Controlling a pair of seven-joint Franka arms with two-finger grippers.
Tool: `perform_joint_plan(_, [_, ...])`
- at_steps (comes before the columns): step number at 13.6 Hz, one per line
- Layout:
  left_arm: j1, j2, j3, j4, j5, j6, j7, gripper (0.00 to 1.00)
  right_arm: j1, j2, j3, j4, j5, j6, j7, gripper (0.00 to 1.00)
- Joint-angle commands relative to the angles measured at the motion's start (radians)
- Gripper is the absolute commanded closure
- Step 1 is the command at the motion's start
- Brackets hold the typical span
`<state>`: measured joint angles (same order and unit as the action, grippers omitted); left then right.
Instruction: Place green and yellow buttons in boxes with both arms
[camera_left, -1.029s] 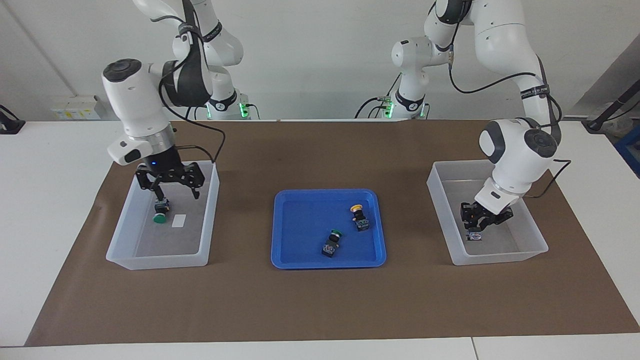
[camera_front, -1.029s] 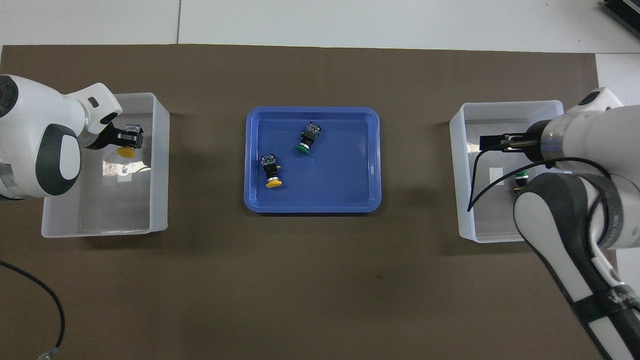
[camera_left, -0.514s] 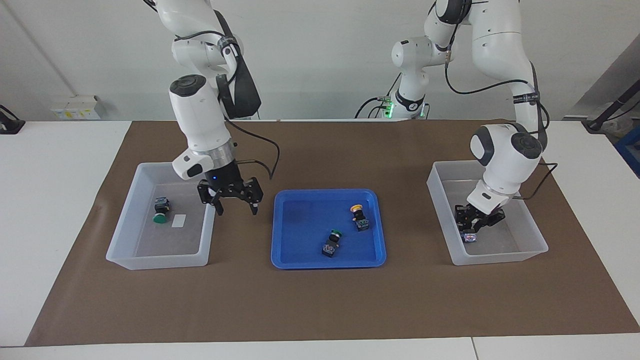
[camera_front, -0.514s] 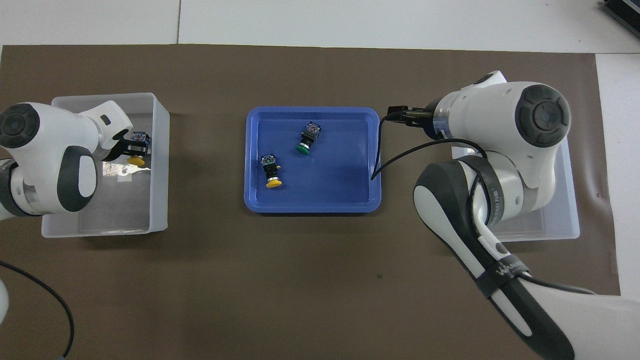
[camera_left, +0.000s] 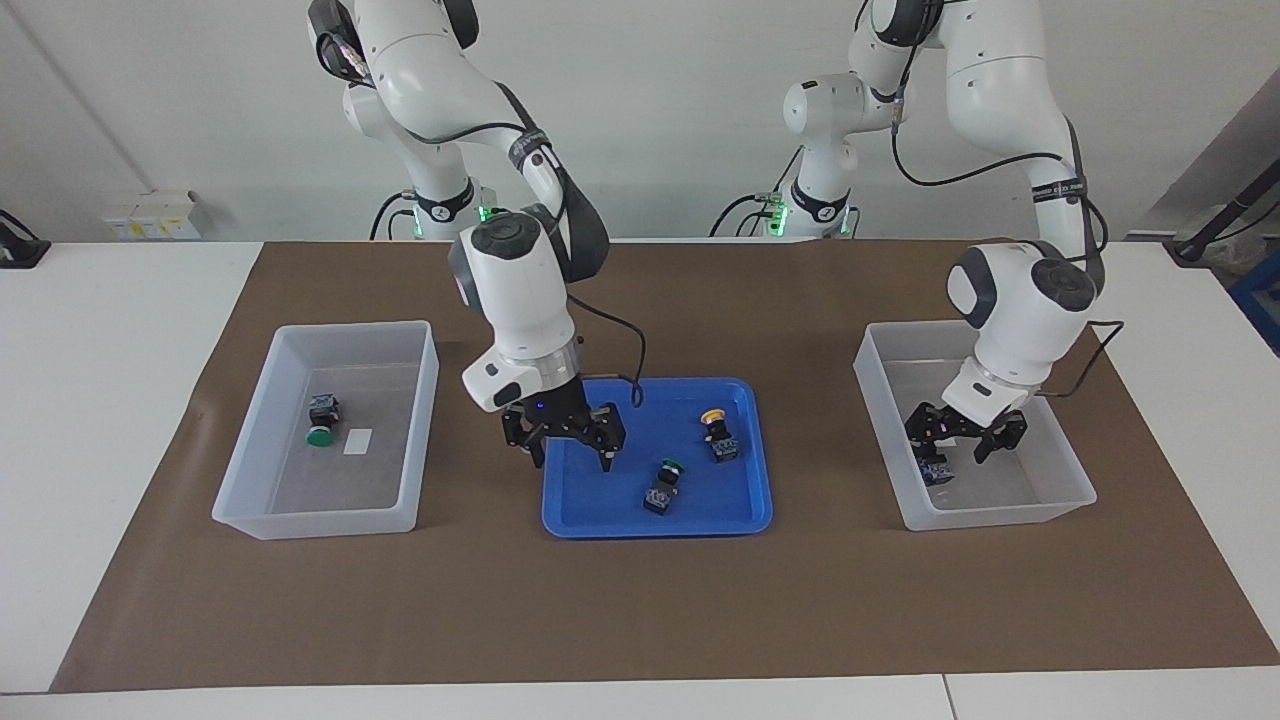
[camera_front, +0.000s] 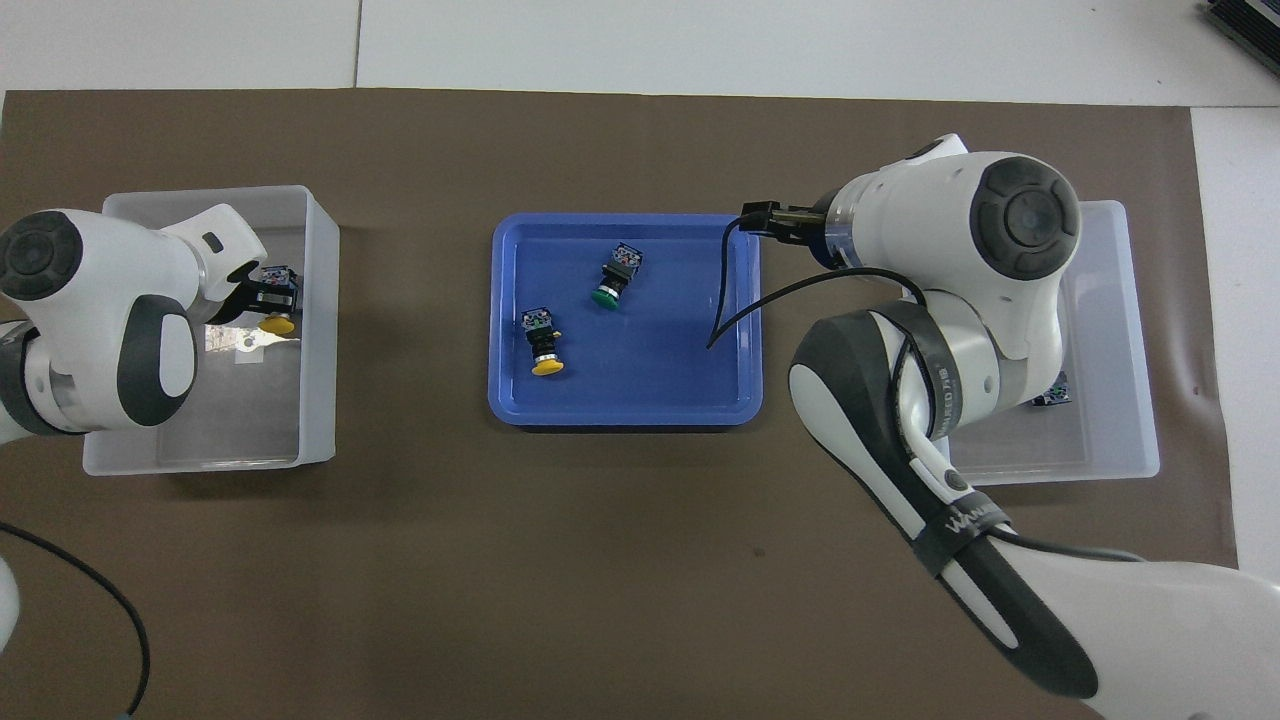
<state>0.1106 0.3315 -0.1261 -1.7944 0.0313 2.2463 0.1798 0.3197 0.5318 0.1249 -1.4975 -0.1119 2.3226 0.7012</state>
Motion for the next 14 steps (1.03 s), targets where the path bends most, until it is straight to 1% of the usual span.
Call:
perform_joint_plan(1, [-0.008,-0.008,-0.004,0.192,0.025,-0.25,-0.002,0.0,0.044,0.126,-0.001,0.164,-0.095,-0.058,0.122,0.0])
perform_joint_plan(3, [-0.023,-0.008,-0.009,0.292,0.025,-0.402,-0.006,0.01,0.065,0.154,-0.001,0.181,-0.098,-0.058,0.153,0.0])
perform_joint_plan(4, [-0.052,-0.009,-0.006,0.318,0.024,-0.448,-0.025,0.02,0.074,0.169,-0.004,0.194,-0.098,-0.058,0.165,0.0])
perform_joint_plan(6, [-0.098,-0.011,-0.007,0.339,0.022,-0.487,-0.136,0.04,0.087,0.197,-0.004,0.224,-0.098,-0.055,0.182,0.0])
perform_joint_plan(9, [-0.186,-0.015,-0.01,0.334,0.021,-0.47,-0.32,0.07,0.088,0.214,0.001,0.223,-0.098,-0.035,0.181,0.0])
perform_joint_plan(11, [-0.215,-0.022,-0.015,0.319,0.013,-0.446,-0.417,0.1,0.087,0.221,0.001,0.217,-0.092,-0.034,0.179,0.0])
perform_joint_plan(13, [-0.239,-0.038,-0.018,0.258,0.012,-0.386,-0.495,0.15,0.088,0.22,0.002,0.195,-0.083,0.021,0.178,0.0])
perform_joint_plan(14, [-0.267,-0.063,-0.018,0.192,0.01,-0.32,-0.555,0.17,0.088,0.218,0.002,0.183,-0.084,0.03,0.176,0.0])
